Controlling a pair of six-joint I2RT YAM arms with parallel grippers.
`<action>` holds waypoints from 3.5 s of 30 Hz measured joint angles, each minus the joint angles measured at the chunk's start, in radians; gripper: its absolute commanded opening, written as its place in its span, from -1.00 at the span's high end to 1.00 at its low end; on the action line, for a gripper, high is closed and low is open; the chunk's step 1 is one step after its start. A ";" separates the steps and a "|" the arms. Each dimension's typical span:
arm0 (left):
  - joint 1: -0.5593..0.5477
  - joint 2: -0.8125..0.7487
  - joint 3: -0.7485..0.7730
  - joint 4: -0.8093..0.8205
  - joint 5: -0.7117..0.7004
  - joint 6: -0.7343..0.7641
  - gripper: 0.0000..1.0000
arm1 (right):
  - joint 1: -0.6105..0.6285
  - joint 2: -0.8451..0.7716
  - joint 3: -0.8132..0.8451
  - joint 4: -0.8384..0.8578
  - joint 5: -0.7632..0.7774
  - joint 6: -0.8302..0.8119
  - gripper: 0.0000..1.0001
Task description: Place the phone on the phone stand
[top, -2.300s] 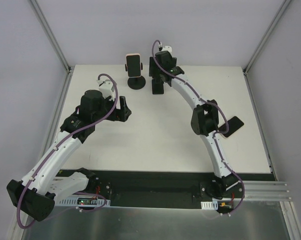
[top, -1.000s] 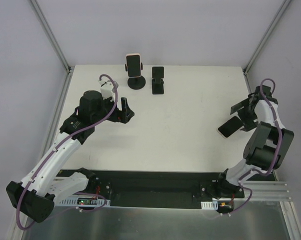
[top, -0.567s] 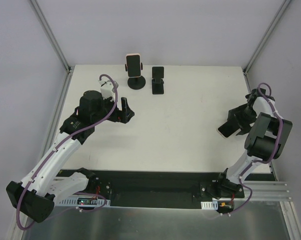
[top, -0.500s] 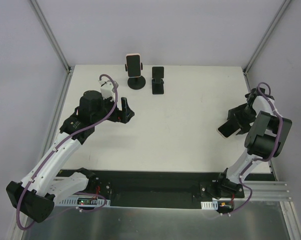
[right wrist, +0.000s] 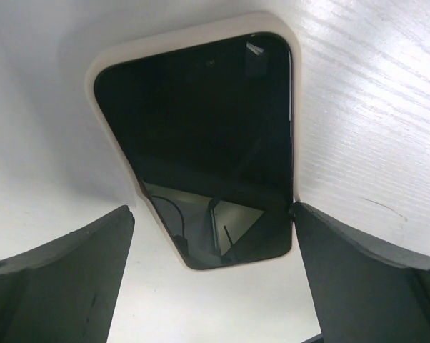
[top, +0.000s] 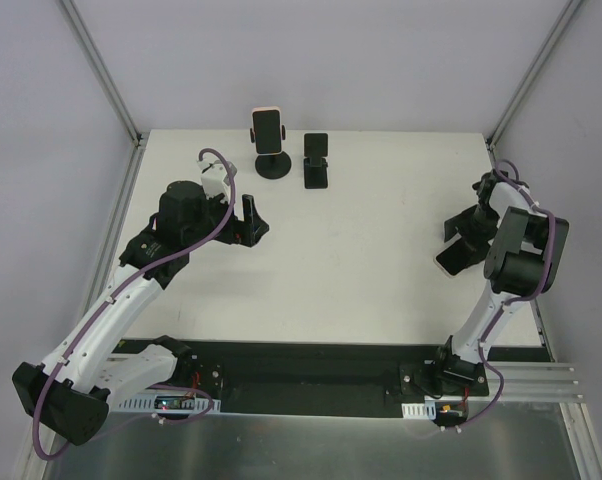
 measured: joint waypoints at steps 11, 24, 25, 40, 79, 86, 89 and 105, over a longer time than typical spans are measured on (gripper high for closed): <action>0.000 0.000 0.000 0.000 0.000 0.000 -0.72 | -0.001 0.028 0.011 -0.014 0.018 -0.044 -0.93; 0.000 0.000 0.000 0.000 0.000 0.000 -0.72 | -0.023 0.058 0.051 -0.019 -0.003 -0.177 -0.93; 0.000 0.000 0.000 0.000 0.000 0.000 -0.72 | -0.024 0.058 0.050 -0.014 -0.016 -0.214 -0.93; 0.000 -0.001 0.000 0.000 0.001 0.000 -0.72 | -0.045 0.013 0.003 0.046 -0.076 -0.426 -0.93; 0.000 -0.001 0.000 0.000 0.021 0.000 -0.72 | 0.152 -0.114 -0.107 0.108 -0.264 -0.526 -0.93; 0.000 -0.001 0.000 0.000 0.022 0.000 -0.72 | 0.167 -0.097 -0.093 0.106 -0.255 -0.531 -0.93; 0.000 -0.001 0.000 0.000 0.023 0.000 -0.73 | 0.179 -0.072 -0.076 0.092 -0.224 -0.531 -0.93; 0.000 -0.002 0.000 0.000 0.022 0.000 -0.73 | 0.245 0.038 0.011 0.008 -0.077 -0.466 0.43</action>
